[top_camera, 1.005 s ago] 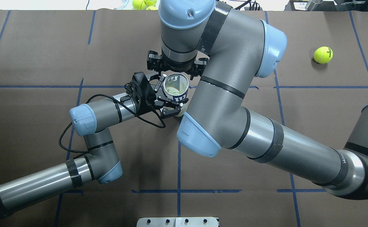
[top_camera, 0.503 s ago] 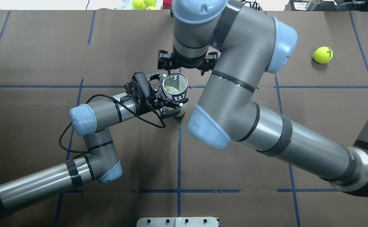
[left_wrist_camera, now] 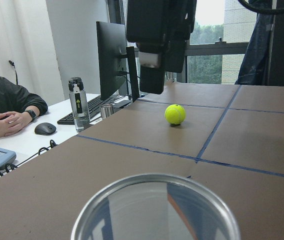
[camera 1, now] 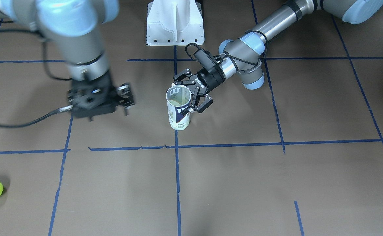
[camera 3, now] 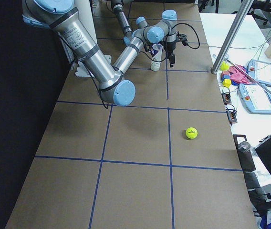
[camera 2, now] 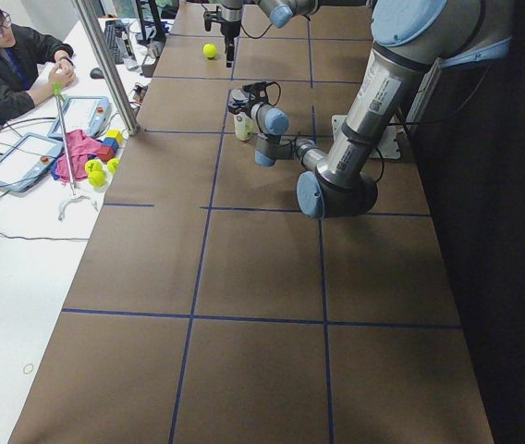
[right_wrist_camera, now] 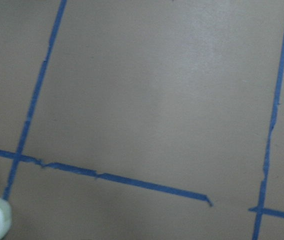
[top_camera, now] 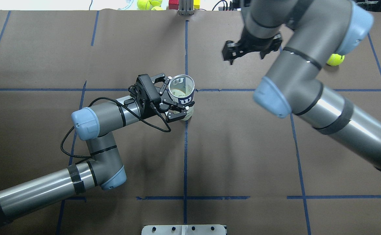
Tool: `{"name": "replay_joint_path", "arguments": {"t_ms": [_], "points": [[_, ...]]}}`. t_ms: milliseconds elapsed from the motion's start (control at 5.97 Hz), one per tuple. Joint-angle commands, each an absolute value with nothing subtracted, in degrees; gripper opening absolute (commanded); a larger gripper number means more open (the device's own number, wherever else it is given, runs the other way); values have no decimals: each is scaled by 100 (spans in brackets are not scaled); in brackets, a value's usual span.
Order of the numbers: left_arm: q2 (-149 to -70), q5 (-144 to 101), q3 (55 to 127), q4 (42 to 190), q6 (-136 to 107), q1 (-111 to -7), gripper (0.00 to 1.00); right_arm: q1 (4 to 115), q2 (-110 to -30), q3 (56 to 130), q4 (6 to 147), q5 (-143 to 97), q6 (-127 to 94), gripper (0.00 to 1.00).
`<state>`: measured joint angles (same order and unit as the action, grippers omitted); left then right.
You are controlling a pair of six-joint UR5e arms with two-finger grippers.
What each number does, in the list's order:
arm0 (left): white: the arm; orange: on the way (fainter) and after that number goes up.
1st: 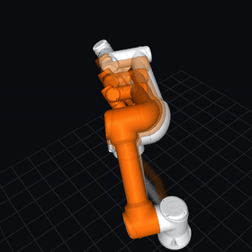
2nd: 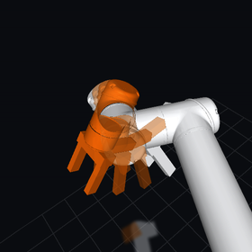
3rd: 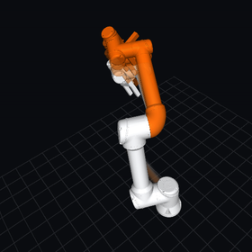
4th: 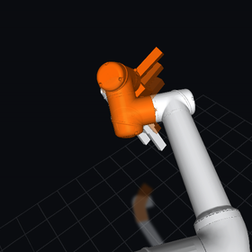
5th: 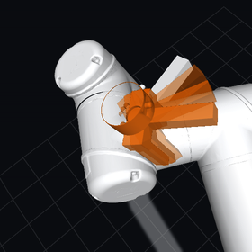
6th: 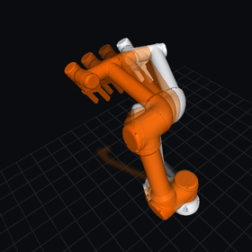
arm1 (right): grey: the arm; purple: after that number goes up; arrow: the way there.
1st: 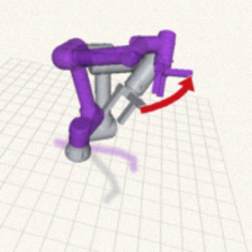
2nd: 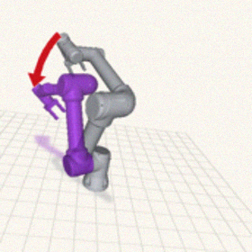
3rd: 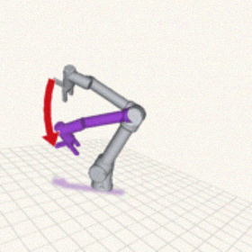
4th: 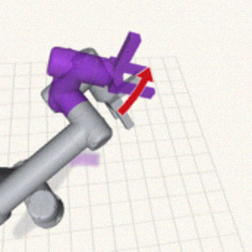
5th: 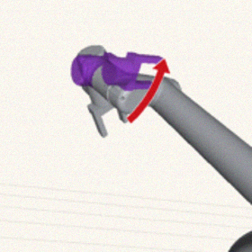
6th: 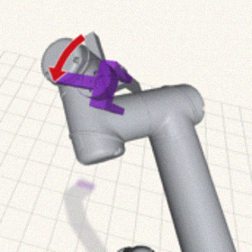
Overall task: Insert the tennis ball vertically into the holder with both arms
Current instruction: 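Move the right gripper back to the second yellow tennis ball, then lower the right gripper and grasp the second yellow tennis ball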
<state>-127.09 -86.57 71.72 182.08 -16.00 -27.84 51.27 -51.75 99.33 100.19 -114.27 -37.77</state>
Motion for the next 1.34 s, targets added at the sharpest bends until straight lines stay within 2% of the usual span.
{"name": "replay_joint_path", "arguments": {"t_ms": [0, 670, 1173], "points": [[-12709, -8649, 7172, 18211, -1600, -2786, 95, 5797, -5816, 9391, 9188, -11802, -2582, 100], [-12726, -8657, 7172, 18202, -1600, -2777, 95, 6696, -6047, 6984, 7097, -12173, -690, 100], [-12726, -8657, 7172, 18202, -1600, -2777, 95, 6742, -6161, 5901, 6043, -12016, -176, 100]]}}
